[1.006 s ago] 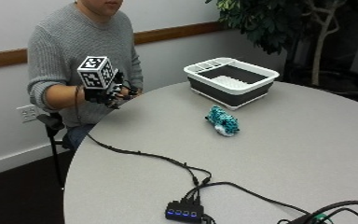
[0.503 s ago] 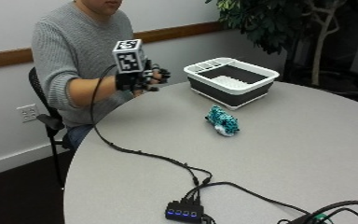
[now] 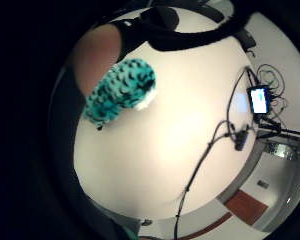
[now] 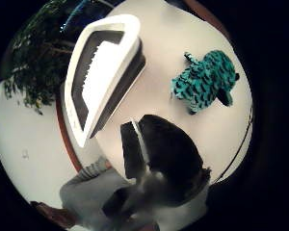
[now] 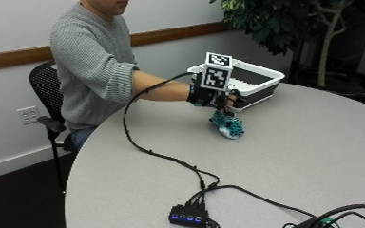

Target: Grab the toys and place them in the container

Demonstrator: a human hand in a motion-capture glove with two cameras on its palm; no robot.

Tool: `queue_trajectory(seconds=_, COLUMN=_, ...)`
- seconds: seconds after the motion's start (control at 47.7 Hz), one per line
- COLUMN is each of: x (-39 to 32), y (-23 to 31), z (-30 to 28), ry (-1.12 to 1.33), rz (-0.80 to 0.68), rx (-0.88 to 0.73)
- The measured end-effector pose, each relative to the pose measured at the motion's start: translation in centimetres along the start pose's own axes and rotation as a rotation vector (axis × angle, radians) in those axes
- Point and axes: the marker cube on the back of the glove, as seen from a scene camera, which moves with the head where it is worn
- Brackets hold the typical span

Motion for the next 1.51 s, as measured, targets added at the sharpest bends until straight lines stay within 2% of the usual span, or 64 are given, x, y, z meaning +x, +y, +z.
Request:
queue_trajectory(seconds=0.126, x=0.9, y=-1.3, z=4.2, ry=0.03, rz=0.039, rx=-0.067)
queue_trajectory(seconds=0.231, x=1.2, y=-2.1, z=6.9, ry=0.075, rz=0.078, rx=-0.013)
queue_trajectory(seconds=0.629, x=0.8, y=-3.7, z=7.4, ry=0.088, rz=0.126, rx=0.137)
queue_trajectory(seconds=0.797, x=0.7, y=-2.6, z=5.5, ry=0.022, rz=0.123, rx=0.169)
queue_trajectory(seconds=0.944, x=2.3, y=-1.5, z=-3.0, ry=-0.135, rz=0.167, rx=0.317)
queue_trajectory(seconds=1.111, x=-1.0, y=0.4, z=-9.3, ry=-0.074, rz=0.095, rx=0.372)
queue_trajectory(seconds=1.258, x=-4.7, y=0.3, z=-10.5, ry=-0.098, rz=0.051, rx=0.364)
queue_trajectory(seconds=1.51, x=-22.2, y=-4.1, z=-9.1, ry=-0.101, rz=-0.144, rx=0.287)
